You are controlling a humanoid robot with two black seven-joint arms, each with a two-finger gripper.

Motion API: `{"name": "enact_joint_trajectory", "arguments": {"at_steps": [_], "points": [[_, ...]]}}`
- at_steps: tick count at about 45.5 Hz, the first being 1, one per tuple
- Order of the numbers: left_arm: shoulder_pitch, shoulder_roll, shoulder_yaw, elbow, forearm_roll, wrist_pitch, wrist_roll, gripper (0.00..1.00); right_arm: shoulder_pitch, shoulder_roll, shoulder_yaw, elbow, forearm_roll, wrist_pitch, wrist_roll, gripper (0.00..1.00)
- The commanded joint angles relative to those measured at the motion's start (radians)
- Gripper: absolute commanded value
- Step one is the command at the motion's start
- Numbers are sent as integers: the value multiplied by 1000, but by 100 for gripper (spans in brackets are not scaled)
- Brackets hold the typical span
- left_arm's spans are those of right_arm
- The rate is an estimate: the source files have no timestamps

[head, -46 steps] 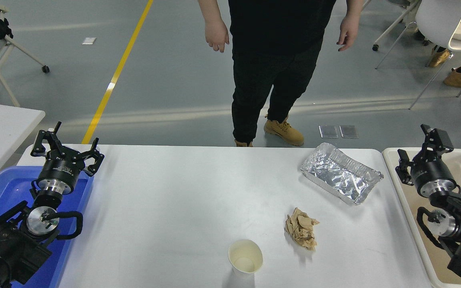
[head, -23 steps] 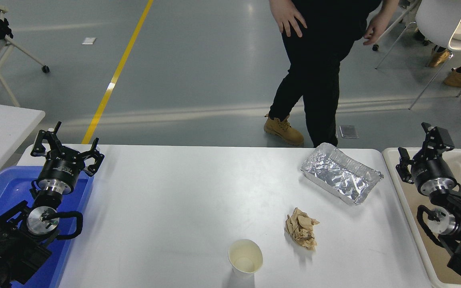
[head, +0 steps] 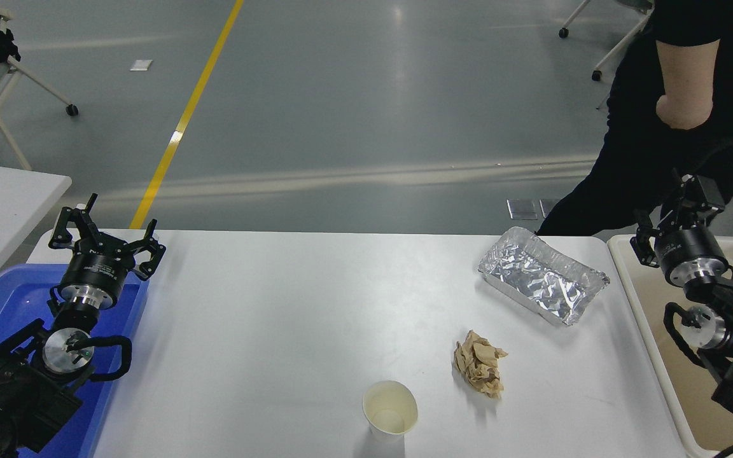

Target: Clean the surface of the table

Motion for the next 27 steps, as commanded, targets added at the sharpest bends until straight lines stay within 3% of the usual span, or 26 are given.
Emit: {"name": "enact_joint_trajectory", "arguments": {"at_steps": [1, 18, 27], "points": [[0, 0, 0, -1, 0, 0, 0, 100, 125, -106, -257, 26, -1, 67, -23, 98], [0, 0, 0, 0, 0, 0, 0, 100, 493, -309, -794, 227, -19, 318, -64, 99], [0, 0, 0, -1, 0, 0, 0, 100, 605, -295, -843, 230, -255, 435, -61, 99]]}}
